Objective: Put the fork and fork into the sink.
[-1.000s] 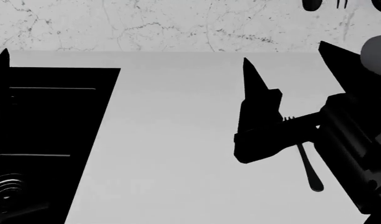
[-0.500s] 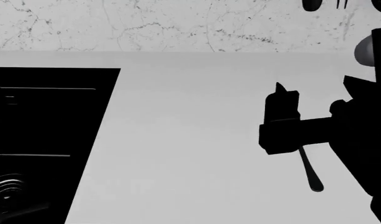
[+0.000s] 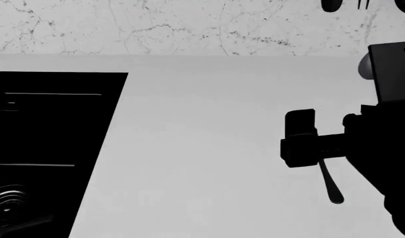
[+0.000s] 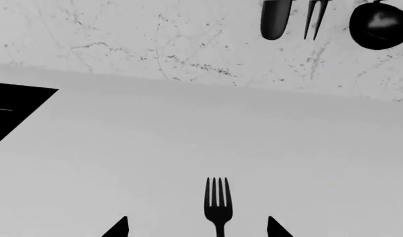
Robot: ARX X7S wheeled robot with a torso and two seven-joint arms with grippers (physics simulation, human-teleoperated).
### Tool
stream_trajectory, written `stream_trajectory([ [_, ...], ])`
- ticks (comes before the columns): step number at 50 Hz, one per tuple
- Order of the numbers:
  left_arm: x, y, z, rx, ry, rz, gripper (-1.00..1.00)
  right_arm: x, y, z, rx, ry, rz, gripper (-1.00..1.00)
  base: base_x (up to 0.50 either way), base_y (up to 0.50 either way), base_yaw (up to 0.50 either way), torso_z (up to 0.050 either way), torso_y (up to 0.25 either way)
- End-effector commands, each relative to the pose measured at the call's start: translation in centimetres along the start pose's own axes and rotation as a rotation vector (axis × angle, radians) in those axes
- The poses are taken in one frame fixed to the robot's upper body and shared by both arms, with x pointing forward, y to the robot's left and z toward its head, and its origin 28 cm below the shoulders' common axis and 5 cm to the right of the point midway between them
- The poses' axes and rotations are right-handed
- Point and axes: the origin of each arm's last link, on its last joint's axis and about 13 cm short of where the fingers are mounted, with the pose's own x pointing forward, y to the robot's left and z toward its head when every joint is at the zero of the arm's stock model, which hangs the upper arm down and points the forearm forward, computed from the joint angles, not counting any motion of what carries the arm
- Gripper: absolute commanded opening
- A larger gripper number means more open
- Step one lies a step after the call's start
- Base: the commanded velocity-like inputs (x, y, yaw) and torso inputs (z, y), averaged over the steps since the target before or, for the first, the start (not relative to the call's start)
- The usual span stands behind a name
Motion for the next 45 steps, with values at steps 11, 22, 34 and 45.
stream_trajectory([
  [11,-4.2,-3.3,-6.8,-0.062,0.329,-0.12,1.0,2.1,-1.4,-0.9,0.063,0.083,-0.056,1.0,-0.02,-0.01,0.0,-0.017,0.0],
  [22,-4.2,-3.3,-7.1,-0.056,0.335,-0.117,1.0,4.0,-1.9,-2.0,0.071,0.12,-0.043,1.0,-0.02,-0.01,0.0,-0.017,0.0],
  [34,-4.2,-3.2,-7.4,-0.057,0.343,-0.114,1.0,5.7,-2.2,-3.6,0.08,0.155,-0.028,1.0,-0.02,-0.01,0.0,-0.017,0.0],
  [45,-4.2,-3.2,-7.7,-0.058,0.348,-0.114,1.0,6.4,-2.3,-5.4,0.095,0.192,-0.028,1.0,-0.02,-0.01,0.0,-0.017,0.0],
])
